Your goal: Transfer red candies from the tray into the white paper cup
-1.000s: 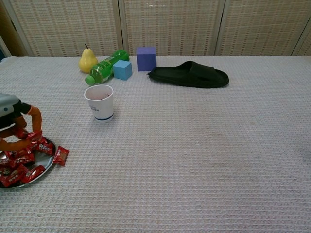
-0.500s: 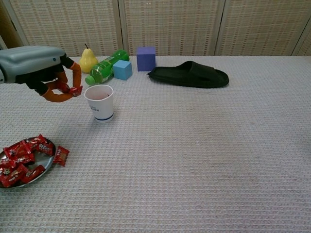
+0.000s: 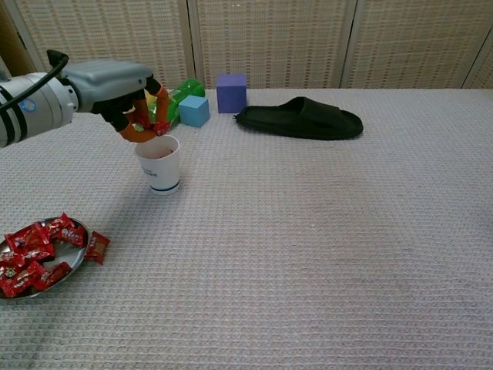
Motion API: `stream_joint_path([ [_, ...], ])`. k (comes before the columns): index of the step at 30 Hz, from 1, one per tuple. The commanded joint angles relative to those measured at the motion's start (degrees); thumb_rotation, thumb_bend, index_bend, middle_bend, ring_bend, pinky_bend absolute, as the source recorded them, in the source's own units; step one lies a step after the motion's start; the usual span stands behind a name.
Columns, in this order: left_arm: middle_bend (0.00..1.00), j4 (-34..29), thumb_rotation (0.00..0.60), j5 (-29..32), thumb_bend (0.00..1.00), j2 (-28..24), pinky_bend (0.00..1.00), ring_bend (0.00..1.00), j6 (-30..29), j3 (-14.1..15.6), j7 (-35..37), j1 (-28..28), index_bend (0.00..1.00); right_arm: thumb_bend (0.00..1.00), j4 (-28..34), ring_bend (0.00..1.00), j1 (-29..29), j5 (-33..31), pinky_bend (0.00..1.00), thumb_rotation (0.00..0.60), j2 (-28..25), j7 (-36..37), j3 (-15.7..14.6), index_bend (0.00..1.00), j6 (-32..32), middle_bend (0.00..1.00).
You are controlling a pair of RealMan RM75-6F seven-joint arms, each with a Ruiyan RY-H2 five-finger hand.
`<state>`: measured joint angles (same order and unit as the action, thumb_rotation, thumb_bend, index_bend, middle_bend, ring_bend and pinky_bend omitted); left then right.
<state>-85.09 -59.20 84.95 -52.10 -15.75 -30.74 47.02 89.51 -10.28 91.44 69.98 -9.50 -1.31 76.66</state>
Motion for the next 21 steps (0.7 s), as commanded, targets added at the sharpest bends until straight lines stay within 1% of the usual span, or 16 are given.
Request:
stream_joint_path([
  [1, 0.88, 1.37, 0.600, 0.52, 0.40, 1.44, 1.00, 1.00, -0.11, 0.69, -0.61, 0.95, 0.70, 0.00, 0.05, 0.00, 0.03, -0.05, 0.00, 0.600, -0.03, -0.02, 0.02, 0.00, 0.08, 0.00],
  [5, 0.87, 3.43, 0.600, 1.11, 0.40, 3.16, 1.00, 1.00, -0.12, 1.66, -1.10, 1.75, 0.69, 0.00, 0.08, 0.00, 0.20, 0.05, 0.00, 0.600, -0.11, 0.04, 0.02, 0.00, 0.55, 0.00],
  [9, 0.86, 6.26, 0.600, 0.70, 0.40, 5.12, 1.00, 1.00, -1.72, 2.08, -1.42, 2.26, 0.65, 0.00, 0.26, 0.00, 0.37, 0.30, 0.00, 0.600, -0.31, 0.17, -0.06, 0.00, 1.03, 0.00],
  [11, 0.85, 6.82, 0.600, 0.75, 0.40, 5.38, 1.00, 1.00, -1.66, 2.34, -1.11, 2.32, 0.64, 0.00, 0.26, 0.00, 0.44, 0.40, 0.00, 0.600, -0.41, 0.27, -0.05, 0.00, 1.28, 0.00],
  [13, 0.84, 7.24, 0.600, 0.88, 0.40, 5.45, 1.00, 1.00, -1.41, 2.83, -1.09, 2.36, 0.61, 0.00, 0.23, 0.00, 0.48, 0.35, 0.00, 0.600, -0.50, 0.44, -0.04, 0.00, 1.34, 0.00],
  [17, 0.80, 7.45, 0.600, 1.30, 0.40, 5.41, 1.00, 1.00, -1.08, 3.58, -1.62, 2.54, 0.37, 0.00, 0.21, 0.00, 0.43, 0.32, 0.00, 0.600, -0.55, 0.48, -0.07, 0.00, 1.22, 0.00],
  [19, 0.78, 7.34, 0.600, 0.59, 0.40, 5.48, 1.00, 1.00, -2.12, 3.83, -1.80, 2.45, 0.30, 0.00, 0.26, 0.00, 0.45, 0.38, 0.00, 0.600, -0.53, 0.37, -0.10, 0.00, 1.24, 0.00],
  [21, 0.77, 7.06, 0.600, -0.20, 0.40, 5.45, 1.00, 1.00, -2.93, 4.05, -1.64, 2.33, 0.27, 0.00, 0.33, 0.00, 0.48, 0.41, 0.00, 0.600, -0.50, 0.26, -0.13, 0.00, 1.29, 0.00],
])
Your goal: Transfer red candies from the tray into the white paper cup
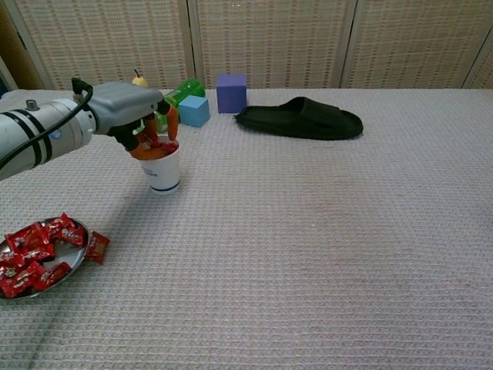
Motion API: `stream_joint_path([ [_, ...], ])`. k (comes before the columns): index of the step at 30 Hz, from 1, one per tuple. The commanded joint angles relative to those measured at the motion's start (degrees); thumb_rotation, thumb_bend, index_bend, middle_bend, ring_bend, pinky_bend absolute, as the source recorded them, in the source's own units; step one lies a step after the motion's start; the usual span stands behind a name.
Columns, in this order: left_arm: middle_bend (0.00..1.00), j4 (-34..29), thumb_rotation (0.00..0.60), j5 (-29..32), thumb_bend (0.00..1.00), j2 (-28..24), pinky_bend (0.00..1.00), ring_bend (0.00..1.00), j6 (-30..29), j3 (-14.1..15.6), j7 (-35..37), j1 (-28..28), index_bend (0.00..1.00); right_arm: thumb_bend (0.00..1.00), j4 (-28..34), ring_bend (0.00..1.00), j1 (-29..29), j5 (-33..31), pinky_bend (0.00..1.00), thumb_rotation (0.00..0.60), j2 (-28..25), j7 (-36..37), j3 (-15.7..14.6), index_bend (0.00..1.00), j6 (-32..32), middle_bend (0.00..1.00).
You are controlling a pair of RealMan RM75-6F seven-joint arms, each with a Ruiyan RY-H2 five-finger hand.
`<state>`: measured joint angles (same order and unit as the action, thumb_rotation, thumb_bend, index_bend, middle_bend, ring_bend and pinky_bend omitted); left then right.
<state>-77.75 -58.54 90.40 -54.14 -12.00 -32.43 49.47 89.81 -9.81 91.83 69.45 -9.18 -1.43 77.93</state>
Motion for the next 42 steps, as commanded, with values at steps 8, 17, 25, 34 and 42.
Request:
stream_joint_path([
  [8, 0.70, -1.15, 0.600, -0.69, 0.40, -0.60, 1.00, 1.00, -1.26, 0.89, -0.22, -0.31, 0.18, 0.00, 0.01, 0.00, -0.05, -0.07, 0.00, 0.600, 0.03, -0.05, 0.00, 0.00, -0.12, 0.00],
  [17, 0.63, -2.49, 0.600, 0.58, 0.38, -1.47, 1.00, 1.00, -1.58, 1.05, -1.42, -0.24, 0.15, 0.00, 0.07, 0.00, 0.05, 0.18, 0.00, 0.600, -0.05, -0.07, -0.11, 0.00, 0.16, 0.00],
  [25, 0.57, -4.06, 0.600, 0.55, 0.36, -2.62, 1.00, 1.00, -2.66, 1.44, -1.67, -0.70, 0.13, 0.00, 0.07, 0.00, -0.05, 0.16, 0.00, 0.600, -0.09, 0.01, -0.16, 0.00, -0.09, 0.00],
  [34, 0.61, -15.84, 0.600, -8.03, 0.37, -9.57, 1.00, 1.00, -11.06, 6.18, 1.54, -7.18, 0.13, 0.00, 0.39, 0.00, 0.24, 1.90, 0.00, 0.600, -0.26, 0.10, -0.97, 0.00, 0.79, 0.00],
  [42, 0.80, -20.54, 0.600, -18.18, 0.37, -13.55, 1.00, 1.00, -17.52, 15.30, 7.75, -16.19, 0.15, 0.00, 0.55, 0.00, 0.17, 3.95, 0.00, 0.600, -0.23, 0.22, -1.99, 0.00, 0.90, 0.00],
])
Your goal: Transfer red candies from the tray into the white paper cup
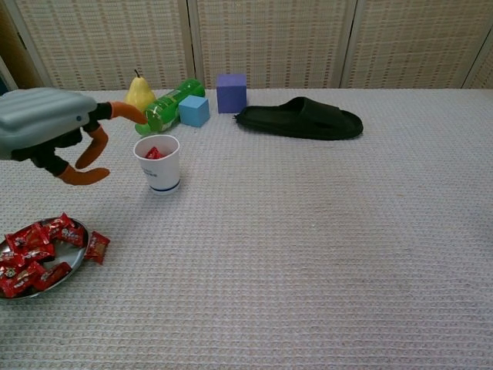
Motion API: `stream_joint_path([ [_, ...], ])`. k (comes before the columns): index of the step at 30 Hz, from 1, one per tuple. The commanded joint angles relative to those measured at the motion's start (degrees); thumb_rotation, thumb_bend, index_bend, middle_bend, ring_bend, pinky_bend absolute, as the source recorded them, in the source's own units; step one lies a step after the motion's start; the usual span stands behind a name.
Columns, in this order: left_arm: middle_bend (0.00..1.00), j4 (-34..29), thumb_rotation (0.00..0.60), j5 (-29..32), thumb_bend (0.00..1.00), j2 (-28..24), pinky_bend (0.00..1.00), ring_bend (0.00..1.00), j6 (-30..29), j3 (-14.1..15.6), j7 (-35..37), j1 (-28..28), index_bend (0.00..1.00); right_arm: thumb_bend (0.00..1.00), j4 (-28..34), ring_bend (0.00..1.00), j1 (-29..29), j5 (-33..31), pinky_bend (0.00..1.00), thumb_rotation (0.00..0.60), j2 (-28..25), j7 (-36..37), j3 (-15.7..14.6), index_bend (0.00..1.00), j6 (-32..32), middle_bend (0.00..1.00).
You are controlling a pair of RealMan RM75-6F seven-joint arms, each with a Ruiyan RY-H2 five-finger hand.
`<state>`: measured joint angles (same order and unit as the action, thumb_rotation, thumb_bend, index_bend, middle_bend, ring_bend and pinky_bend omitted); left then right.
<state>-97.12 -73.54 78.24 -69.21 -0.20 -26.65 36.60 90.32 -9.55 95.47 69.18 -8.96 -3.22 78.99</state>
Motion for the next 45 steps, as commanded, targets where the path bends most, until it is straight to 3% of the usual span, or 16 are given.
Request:
stream_joint_path([
  [1, 0.82, -0.91, 0.600, -3.74, 0.37, -1.24, 1.00, 1.00, -2.80, 4.24, 1.78, -4.05, 0.15, 0.00, 0.05, 0.00, -0.15, 0.49, 0.00, 0.600, 0.07, -0.01, -0.32, 0.00, -0.27, 0.00],
  [3, 0.89, -0.17, 0.600, -4.39, 0.37, -0.58, 1.00, 1.00, -3.13, 5.59, 0.76, -5.45, 0.16, 0.00, 0.05, 0.00, -0.27, 0.91, 0.00, 0.600, 0.09, 0.02, -0.60, 0.00, -0.51, 0.00],
  [12, 0.98, 1.13, 0.600, -4.56, 0.36, 2.88, 1.00, 1.00, -2.62, 7.48, -3.67, -8.25, 0.20, 0.00, 0.19, 0.00, -0.27, 2.38, 0.00, 0.600, -0.10, 0.36, -1.24, 0.00, -0.09, 0.00],
  [23, 1.00, 0.93, 0.600, 5.32, 0.34, 9.49, 1.00, 1.00, 1.30, 4.46, -19.22, -8.16, 0.20, 0.00, 0.19, 0.00, -0.17, 3.37, 0.00, 0.600, -0.71, 1.47, -1.61, 0.00, 0.59, 0.00],
  [30, 1.00, -0.03, 0.600, 11.31, 0.33, 10.92, 1.00, 1.00, 2.07, 2.44, -25.74, -7.01, 0.20, 0.00, 0.10, 0.00, -0.22, 3.17, 0.00, 0.600, -0.89, 1.95, -1.49, 0.00, 0.49, 0.00],
  [45, 1.00, 2.14, 0.600, 14.98, 0.33, 12.29, 1.00, 1.00, 0.87, 0.79, -28.27, -6.12, 0.30, 0.00, 0.22, 0.00, -0.06, 3.07, 0.00, 0.600, -1.13, 2.22, -1.35, 0.00, 0.78, 0.00],
])
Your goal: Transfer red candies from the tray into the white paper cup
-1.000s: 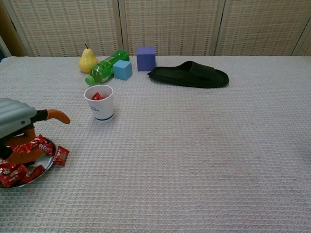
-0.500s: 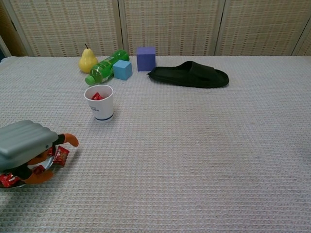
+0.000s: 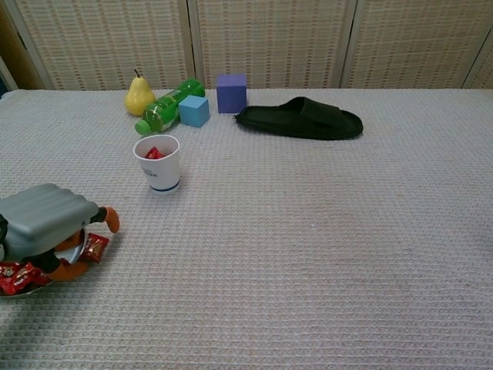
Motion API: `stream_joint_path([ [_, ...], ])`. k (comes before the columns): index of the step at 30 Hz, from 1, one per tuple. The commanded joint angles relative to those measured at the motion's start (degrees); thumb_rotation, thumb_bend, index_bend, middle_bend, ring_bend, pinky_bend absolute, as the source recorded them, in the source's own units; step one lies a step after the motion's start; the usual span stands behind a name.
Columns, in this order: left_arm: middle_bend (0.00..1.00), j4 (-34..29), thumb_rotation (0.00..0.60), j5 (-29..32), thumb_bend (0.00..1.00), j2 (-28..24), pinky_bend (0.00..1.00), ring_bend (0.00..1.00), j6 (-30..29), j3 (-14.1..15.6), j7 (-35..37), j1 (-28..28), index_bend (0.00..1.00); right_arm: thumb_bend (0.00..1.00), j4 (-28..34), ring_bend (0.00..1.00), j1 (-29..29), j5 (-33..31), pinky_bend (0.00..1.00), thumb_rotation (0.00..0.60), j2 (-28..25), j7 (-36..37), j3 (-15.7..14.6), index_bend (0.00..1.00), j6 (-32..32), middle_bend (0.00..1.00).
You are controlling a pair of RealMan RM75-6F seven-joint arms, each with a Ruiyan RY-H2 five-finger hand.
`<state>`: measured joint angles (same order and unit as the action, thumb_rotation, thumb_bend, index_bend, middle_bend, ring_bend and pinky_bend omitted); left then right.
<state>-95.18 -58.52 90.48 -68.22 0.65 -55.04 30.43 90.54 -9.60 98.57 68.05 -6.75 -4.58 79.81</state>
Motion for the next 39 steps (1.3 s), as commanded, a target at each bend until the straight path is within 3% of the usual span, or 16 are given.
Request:
stream_joint_path([
  [1, 1.00, 0.32, 0.600, -0.02, 0.33, 0.04, 1.00, 1.00, -0.09, -0.04, 0.25, 0.05, 0.31, 0.00, -0.01, 0.00, -0.02, -0.09, 0.00, 0.600, 0.02, -0.04, 0.04, 0.00, -0.07, 0.00],
  [21, 1.00, 1.38, 0.600, -0.50, 0.35, -0.32, 1.00, 1.00, 0.46, 0.56, 2.86, 0.08, 0.47, 0.00, 0.15, 0.00, 0.10, -0.07, 0.00, 0.600, -0.01, -0.36, 0.00, 0.00, -0.12, 0.00],
  [28, 1.00, 1.72, 0.600, -0.63, 0.47, -0.65, 1.00, 1.00, 0.52, 0.87, 3.32, -0.05, 0.49, 0.00, 0.23, 0.00, 0.16, 0.10, 0.00, 0.600, 0.00, -0.58, -0.11, 0.00, -0.13, 0.00],
  [33, 1.00, 2.30, 0.600, -2.66, 0.62, -0.87, 1.00, 1.00, 0.19, 1.23, 5.30, -0.41, 0.53, 0.00, 0.31, 0.00, 0.20, 0.21, 0.00, 0.600, 0.00, -0.76, -0.18, 0.00, -0.11, 0.00],
  [39, 1.00, 0.47, 0.600, -6.99, 0.63, -2.18, 1.00, 1.00, -1.53, 2.11, 7.39, -1.21, 0.54, 0.00, 0.37, 0.00, 0.24, 0.15, 0.00, 0.600, 0.00, -0.85, -0.16, 0.00, -0.14, 0.00],
])
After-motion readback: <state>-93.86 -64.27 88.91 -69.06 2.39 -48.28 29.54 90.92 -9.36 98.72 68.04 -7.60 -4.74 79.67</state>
